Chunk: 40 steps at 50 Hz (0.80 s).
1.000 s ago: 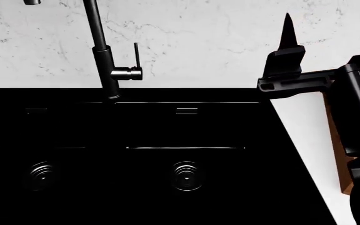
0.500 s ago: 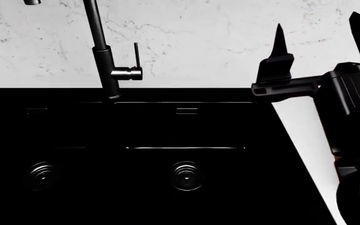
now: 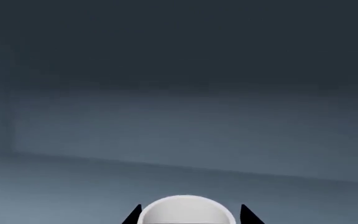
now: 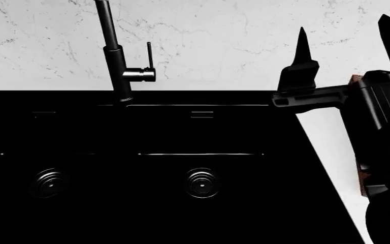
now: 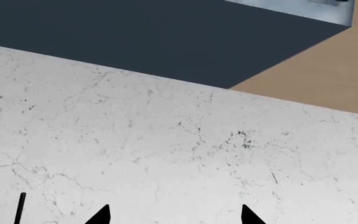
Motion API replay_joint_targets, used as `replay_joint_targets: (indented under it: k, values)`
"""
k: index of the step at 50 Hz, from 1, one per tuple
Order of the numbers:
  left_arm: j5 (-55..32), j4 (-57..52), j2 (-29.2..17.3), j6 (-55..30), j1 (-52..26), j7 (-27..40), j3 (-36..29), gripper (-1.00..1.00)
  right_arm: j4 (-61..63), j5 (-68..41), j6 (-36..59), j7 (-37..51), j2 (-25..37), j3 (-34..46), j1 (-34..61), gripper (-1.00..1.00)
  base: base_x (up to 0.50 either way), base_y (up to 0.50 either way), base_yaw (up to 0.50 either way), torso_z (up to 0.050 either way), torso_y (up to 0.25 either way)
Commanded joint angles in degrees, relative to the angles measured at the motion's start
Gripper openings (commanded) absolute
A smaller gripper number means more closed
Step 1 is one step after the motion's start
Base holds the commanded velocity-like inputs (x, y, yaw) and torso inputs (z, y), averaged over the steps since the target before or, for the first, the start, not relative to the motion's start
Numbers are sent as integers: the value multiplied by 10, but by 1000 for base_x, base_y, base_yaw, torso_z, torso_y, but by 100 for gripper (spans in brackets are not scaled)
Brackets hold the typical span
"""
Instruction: Pick the kettle from the counter and place it on the tray. Then pick the mug from the cabinet and place it on the tray. Then close the cabinet doors.
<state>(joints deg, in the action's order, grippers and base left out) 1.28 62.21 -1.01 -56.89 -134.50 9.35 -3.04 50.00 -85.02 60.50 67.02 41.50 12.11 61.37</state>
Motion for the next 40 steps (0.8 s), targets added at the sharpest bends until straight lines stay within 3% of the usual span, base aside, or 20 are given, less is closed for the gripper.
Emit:
replay_joint_targets:
  k: [1,18,27,31,32,34,36,38,40]
  values:
    - [25,-85,6,-57,-5,-23,11,-100,7,-17,-1,13,5,1,5,100,-332,0,0,0,0]
    - [24,-139,2,-107,-4,-64,5,-100,10,-24,-6,19,5,5,11,100,-324,0,0,0,0]
    - [-13,-444,-15,-289,125,-107,-6,-100,19,-7,-16,7,7,-2,-8,100,-25,0,0,0,0]
    - [-36,-540,-27,-331,187,-113,-5,-100,22,3,-21,1,7,-4,-18,100,0,0,0,0,0]
    - [-75,-554,-37,-331,203,-89,-6,-100,23,4,-22,0,7,-4,-20,100,0,0,0,0,0]
    - [-247,-587,-99,-331,242,83,-8,-100,24,8,-23,-3,7,-5,-23,100,0,0,0,0,0]
    - [-418,-608,-132,-331,275,255,0,-100,24,10,-24,-4,8,-5,-26,100,0,0,0,0,0]
    - [-590,-631,-150,-329,312,308,7,-100,24,14,-25,-6,7,-4,-29,100,0,0,0,0,0]
    - [-652,-652,-162,-329,345,344,13,-100,24,20,-26,-10,7,-3,-32,100,0,0,0,0,0]
